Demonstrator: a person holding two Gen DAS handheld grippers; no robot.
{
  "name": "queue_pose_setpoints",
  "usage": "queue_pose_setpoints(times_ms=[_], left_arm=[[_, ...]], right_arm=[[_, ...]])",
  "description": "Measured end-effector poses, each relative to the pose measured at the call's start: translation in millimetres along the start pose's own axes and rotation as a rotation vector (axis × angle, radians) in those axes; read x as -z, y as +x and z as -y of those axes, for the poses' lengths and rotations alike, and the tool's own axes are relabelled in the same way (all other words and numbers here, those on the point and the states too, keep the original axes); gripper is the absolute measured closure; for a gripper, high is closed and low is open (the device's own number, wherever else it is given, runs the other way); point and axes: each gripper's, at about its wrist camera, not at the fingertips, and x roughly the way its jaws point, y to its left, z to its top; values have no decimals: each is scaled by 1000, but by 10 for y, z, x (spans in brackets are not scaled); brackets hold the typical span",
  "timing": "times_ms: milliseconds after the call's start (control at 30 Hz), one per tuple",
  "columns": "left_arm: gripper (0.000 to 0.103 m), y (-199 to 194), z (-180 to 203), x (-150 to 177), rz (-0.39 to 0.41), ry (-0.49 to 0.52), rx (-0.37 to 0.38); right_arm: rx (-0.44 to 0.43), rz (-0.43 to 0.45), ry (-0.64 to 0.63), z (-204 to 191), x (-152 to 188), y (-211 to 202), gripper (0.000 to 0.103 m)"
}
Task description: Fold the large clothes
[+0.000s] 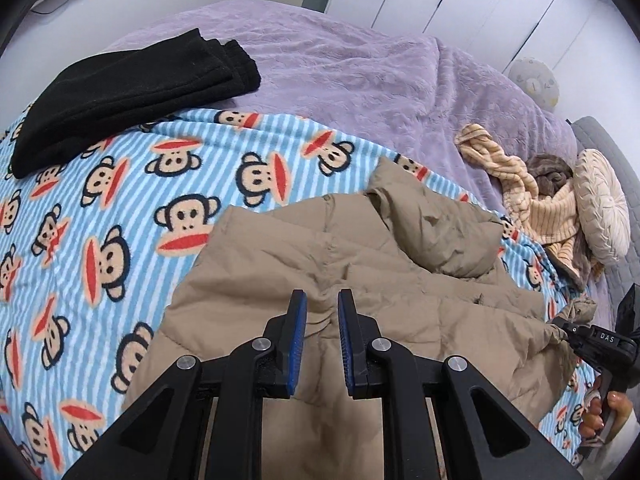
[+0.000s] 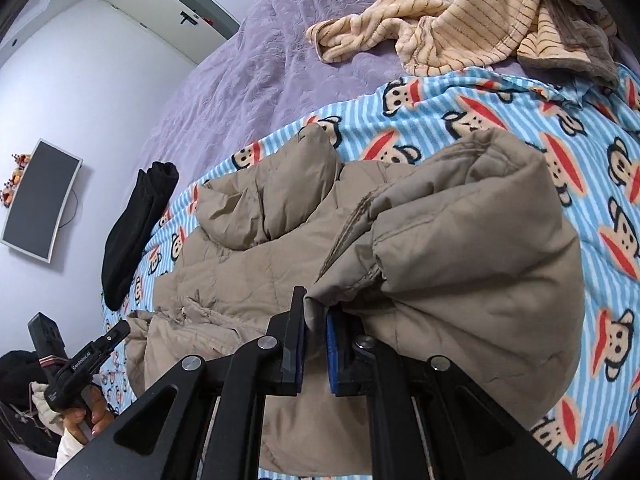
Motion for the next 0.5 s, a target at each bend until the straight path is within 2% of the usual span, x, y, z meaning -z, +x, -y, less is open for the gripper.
queue_pose_setpoints(times_ms=[133,267,300,333,367,400,433,467,500], left_arm=[[84,118,-269,14,-43,-14,-60],[84,126,-537,31,-60,-38,-95],[79,121,-573,25,-61,-48,-93],[41,111,-612,16,-64,-60,-87],[15,97,-642,3,-62,-74,-89],[0,64,-658,-7,-43,-87,-107],[0,33,-654,-17,-24,-87,-100],[0,49,-653,-40,-36,-78,-81],[0,81,-648,-64,-49,-76,-79]], right_arm=[[15,-21,53,169,-133,309,94],[-23,-68,95,321,-150,455,90],[-27,-78,101,346,-155,449,90],[-29,-86,100,360,-159,433,89],[-26,-95,93,366,-172,404,88],[-22,-96,79,366,-184,361,80],[-13,-94,65,362,-194,312,62],[-1,-90,50,360,-206,257,49],[4,-80,37,358,-215,187,26]])
